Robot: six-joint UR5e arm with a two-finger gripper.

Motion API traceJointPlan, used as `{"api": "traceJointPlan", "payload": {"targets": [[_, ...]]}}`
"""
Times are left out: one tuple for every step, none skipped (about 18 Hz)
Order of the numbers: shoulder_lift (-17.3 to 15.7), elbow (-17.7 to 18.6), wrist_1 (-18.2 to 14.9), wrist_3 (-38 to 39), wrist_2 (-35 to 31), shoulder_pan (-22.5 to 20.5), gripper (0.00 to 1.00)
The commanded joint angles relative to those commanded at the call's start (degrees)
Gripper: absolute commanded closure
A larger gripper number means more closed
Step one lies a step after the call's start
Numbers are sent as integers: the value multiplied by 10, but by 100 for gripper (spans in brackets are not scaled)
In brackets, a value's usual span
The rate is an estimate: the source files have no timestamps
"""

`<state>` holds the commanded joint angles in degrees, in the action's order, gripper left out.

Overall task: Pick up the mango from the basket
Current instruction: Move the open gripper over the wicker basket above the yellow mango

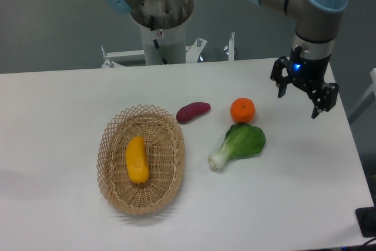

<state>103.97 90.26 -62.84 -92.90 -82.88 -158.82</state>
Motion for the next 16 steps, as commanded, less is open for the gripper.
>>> {"api": "traceJointPlan", "payload": {"targets": [[-1,4,1,0,2,1,0],[-4,6,0,3,2,3,0],[-10,8,-2,10,1,5,0],[-18,14,-2,24,2,8,0],[-25,25,2,40,3,16,0],[-28,32,3,60,3,27,0],[-31,35,4,86,3,37,0],[-36,40,5,114,3,48,0],[-41,46,6,140,3,61,0],[-45,50,9,165,3,71,0],[-48,51,11,194,3,83,0],[-49,52,11,222,3,99,0],[-50,54,11,252,2,113,0],[-51,56,11,284,2,126,0],[-53,58,12,320,2,141,0],[-53,61,12,359,2,159,0]]}}
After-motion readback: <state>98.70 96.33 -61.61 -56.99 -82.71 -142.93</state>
